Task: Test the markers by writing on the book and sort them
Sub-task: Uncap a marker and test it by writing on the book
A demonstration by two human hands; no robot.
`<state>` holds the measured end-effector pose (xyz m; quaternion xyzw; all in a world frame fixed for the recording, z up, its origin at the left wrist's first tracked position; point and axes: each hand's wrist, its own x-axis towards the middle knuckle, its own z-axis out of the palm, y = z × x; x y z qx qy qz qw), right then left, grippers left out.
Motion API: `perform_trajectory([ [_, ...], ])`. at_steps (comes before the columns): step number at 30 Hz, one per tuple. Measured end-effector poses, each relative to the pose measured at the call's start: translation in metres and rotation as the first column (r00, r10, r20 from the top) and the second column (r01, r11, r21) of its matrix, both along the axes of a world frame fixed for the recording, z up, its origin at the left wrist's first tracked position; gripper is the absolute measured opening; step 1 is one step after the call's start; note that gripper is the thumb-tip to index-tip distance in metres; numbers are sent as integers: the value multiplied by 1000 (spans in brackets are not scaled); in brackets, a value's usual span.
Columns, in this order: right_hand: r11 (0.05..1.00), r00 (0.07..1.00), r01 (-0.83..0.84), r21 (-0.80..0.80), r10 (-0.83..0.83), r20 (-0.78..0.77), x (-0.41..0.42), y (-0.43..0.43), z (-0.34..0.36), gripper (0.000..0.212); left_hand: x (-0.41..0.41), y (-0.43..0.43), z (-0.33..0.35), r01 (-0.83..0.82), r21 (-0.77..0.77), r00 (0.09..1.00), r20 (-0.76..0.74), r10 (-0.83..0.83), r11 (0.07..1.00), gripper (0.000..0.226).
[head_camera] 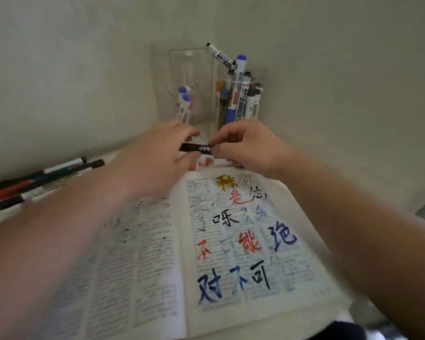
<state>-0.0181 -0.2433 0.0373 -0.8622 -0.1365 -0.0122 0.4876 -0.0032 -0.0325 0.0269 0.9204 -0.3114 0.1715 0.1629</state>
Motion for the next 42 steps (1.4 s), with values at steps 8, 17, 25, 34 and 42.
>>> perform_trajectory([
  [8, 897, 999, -44, 440, 39, 22, 2, 7, -33, 7, 0, 7, -31, 81, -113, 987, -128, -95, 990, 39],
  [17, 848, 986, -154, 507, 165, 24, 2, 6, -38, 13, -7, 8, -30, 43, -173, 984, -164, -72, 984, 46],
  [25, 841, 982, -190, 507, 161, 102, -5, 8, -35, 6, -18, 0, -22, 13, -333, 957, -269, -109, 943, 42],
  [34, 892, 942, -234, 386, 108, 319, -12, 16, -34, 10, -27, -2, -26, -16, -342, 920, -374, -121, 939, 43],
  [42, 874, 927, -279, 398, 138, 349, -18, 16, -28, 5, -26, -2, -23, 50, -420, 939, -288, -186, 906, 38],
])
